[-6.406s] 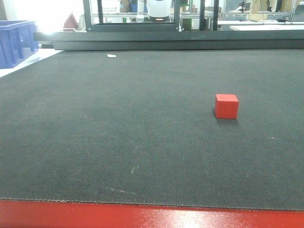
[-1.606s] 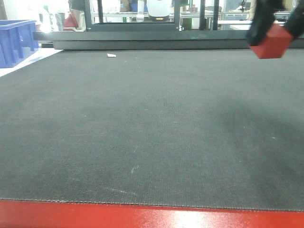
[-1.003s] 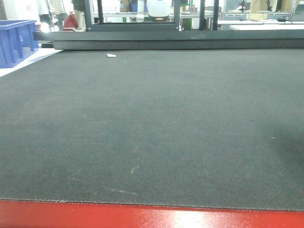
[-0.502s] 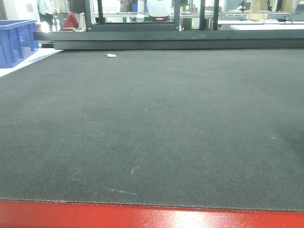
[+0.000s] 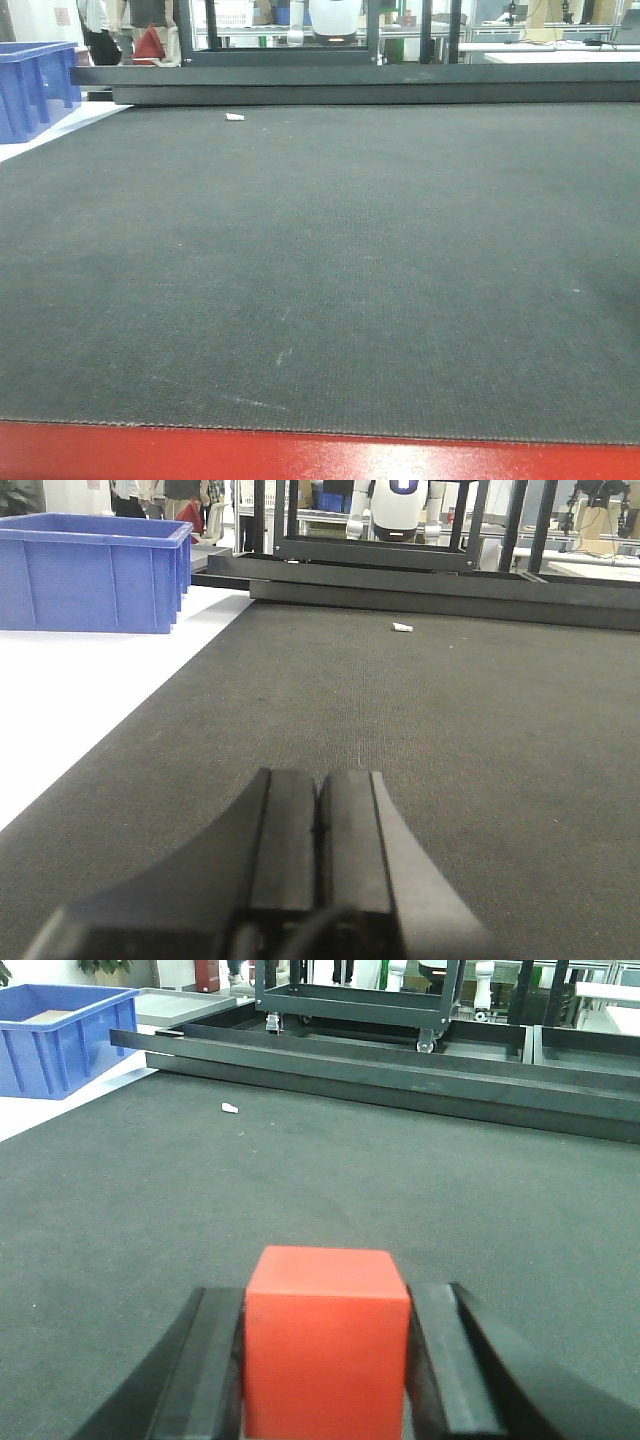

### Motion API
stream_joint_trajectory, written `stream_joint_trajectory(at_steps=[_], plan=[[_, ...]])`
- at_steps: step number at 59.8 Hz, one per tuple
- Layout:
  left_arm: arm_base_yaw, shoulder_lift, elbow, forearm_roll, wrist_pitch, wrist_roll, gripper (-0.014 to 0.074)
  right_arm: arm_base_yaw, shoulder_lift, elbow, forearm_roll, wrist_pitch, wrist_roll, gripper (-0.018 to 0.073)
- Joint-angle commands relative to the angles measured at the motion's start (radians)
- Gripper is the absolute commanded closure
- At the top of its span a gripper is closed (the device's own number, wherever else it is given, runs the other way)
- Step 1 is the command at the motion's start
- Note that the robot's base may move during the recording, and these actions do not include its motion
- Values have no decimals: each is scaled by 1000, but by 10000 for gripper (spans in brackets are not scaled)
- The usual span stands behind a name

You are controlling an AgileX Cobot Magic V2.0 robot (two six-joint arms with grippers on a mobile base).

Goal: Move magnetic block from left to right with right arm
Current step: 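Hold the red cube raised in the right gripper, then drive the base away from the first table carrying the cube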

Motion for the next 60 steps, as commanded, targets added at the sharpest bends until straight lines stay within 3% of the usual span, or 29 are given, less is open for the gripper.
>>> stream_joint_trajectory(at_steps=[1,60], plan=[[0,-15,8,0,-90,-4,713,-8,6,-27,-19,-85,-8,303],[-35,-15,8,0,-90,-4,713,-8,6,-27,-19,-84,-8,303]])
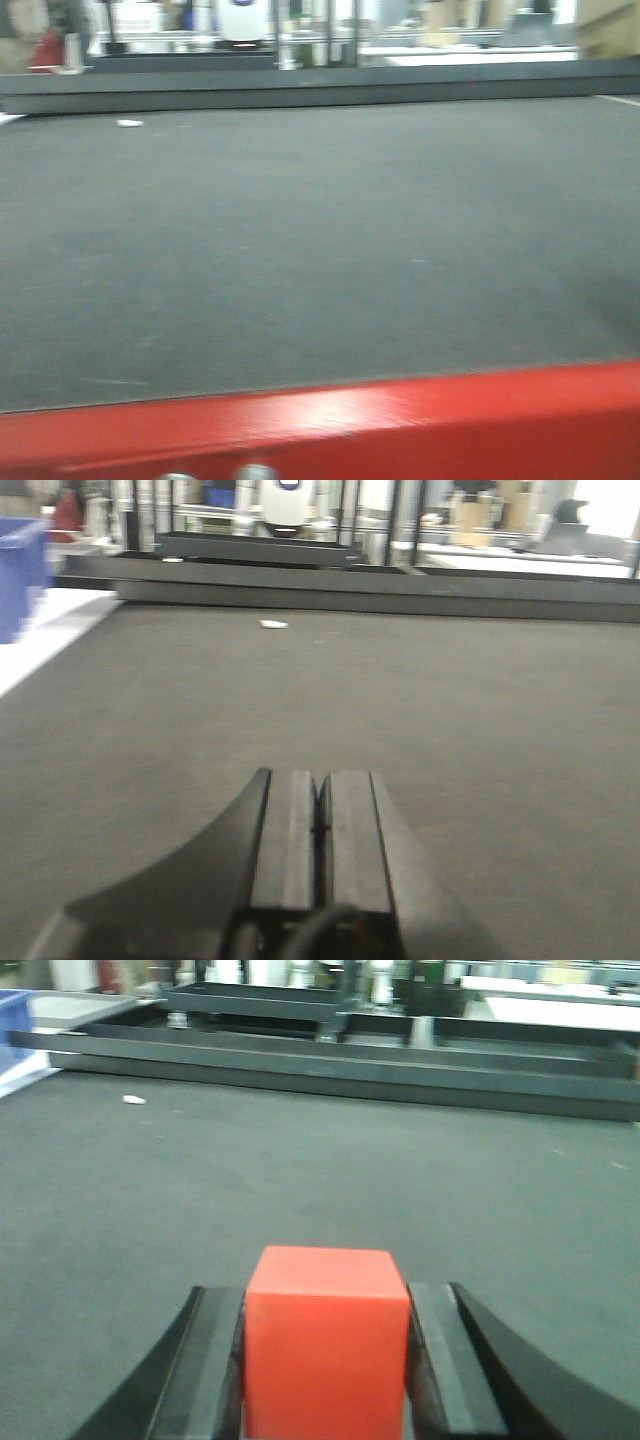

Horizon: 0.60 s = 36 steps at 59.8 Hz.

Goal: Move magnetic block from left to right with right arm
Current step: 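Drive the base away from the first table carrying the cube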

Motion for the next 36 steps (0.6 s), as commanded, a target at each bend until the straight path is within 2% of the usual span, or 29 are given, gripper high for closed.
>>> stream_joint_trajectory(at_steps=[1,20,36], plan=[[-8,-15,8,0,-90,-4,713,-8,6,-27,-19,-86,-8,303],[38,-15,8,0,-90,-4,713,-8,6,-27,-19,-86,-8,303],[38,-15,8,0,-90,-4,713,-8,6,-27,-19,-86,-8,303]])
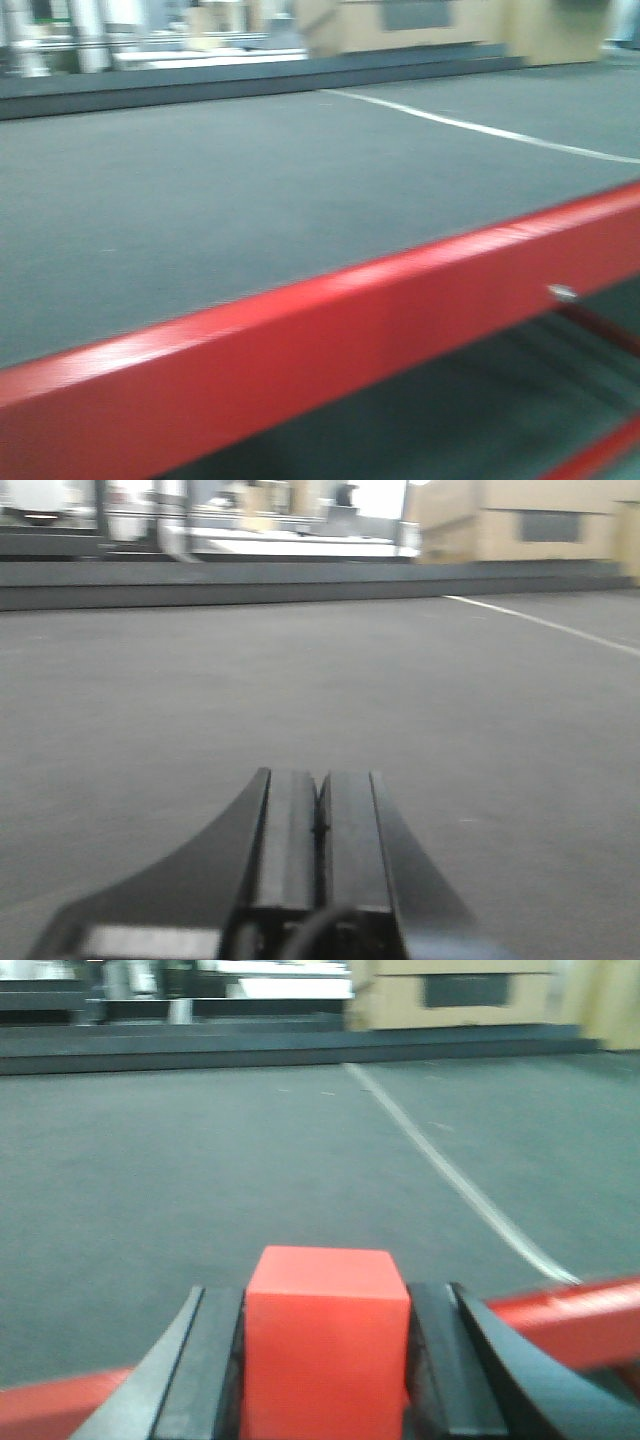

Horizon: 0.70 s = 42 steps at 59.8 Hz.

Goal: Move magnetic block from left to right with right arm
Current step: 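Drive the base away from the first table carrying the cube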

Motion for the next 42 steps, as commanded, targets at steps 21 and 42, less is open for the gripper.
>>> stream_joint_trajectory(at_steps=[21,42], plan=[[-2,-15,8,0,-90,-4,713,-8,6,-27,-19,-88,-8,303],[-2,-15,8,0,-90,-4,713,-8,6,-27,-19,-88,-8,303]])
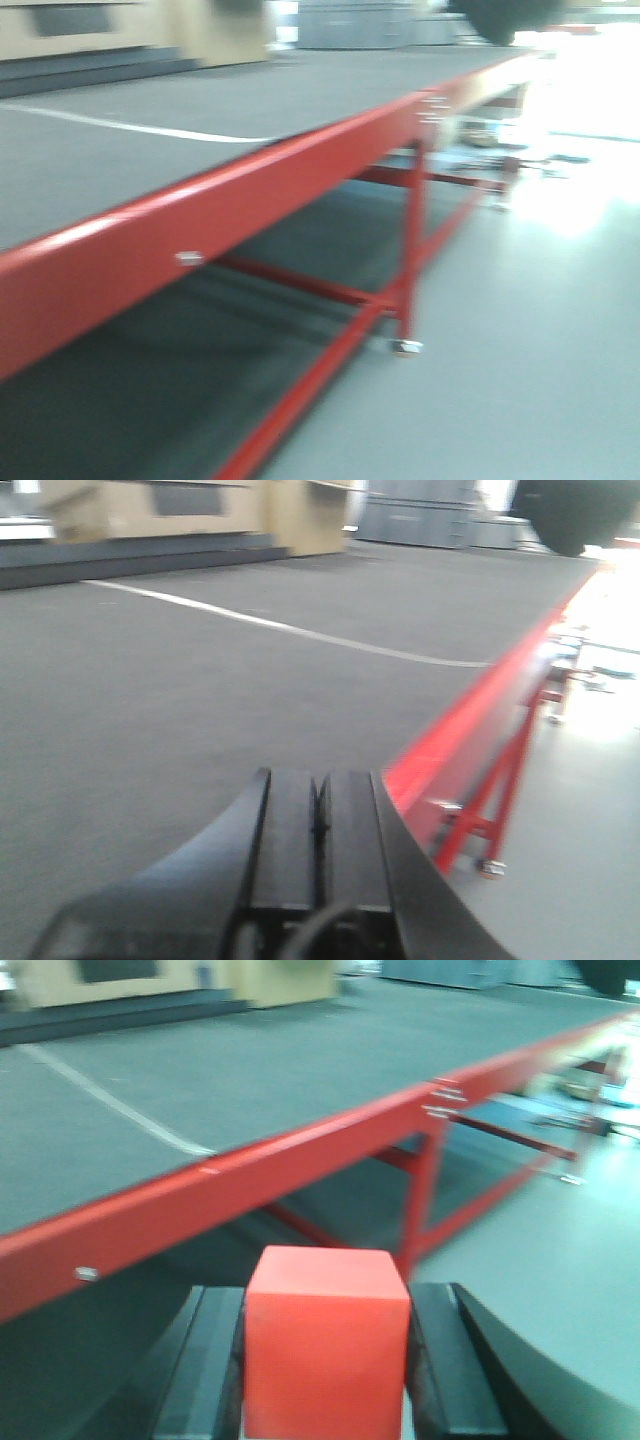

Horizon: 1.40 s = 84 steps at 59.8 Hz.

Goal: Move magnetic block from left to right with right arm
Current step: 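Drive the base away from the first table carrying the cube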

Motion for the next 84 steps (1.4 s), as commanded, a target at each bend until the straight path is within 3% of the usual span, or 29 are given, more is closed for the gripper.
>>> stream_joint_trajectory(at_steps=[1,84], plan=[[-2,-15,8,0,-90,-4,712,-8,6,-27,-17,-89,-8,303],[0,-15,8,0,-90,-4,712,-8,6,-27,-17,-89,-8,303]])
